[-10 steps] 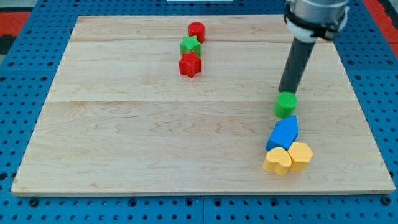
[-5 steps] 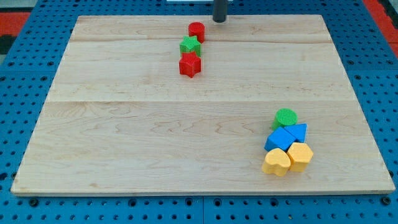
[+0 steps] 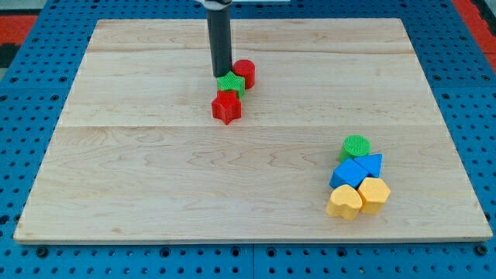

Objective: Move green star left to green circle

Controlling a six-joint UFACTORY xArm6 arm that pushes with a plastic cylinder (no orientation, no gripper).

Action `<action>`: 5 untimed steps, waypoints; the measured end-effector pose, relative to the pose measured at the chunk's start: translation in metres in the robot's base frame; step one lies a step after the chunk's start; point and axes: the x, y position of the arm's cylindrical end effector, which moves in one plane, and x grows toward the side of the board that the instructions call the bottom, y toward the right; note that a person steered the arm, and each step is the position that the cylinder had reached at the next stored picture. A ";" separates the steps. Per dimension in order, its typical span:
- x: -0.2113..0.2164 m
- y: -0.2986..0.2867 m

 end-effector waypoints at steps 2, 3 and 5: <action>0.073 0.028; 0.080 0.056; 0.046 0.054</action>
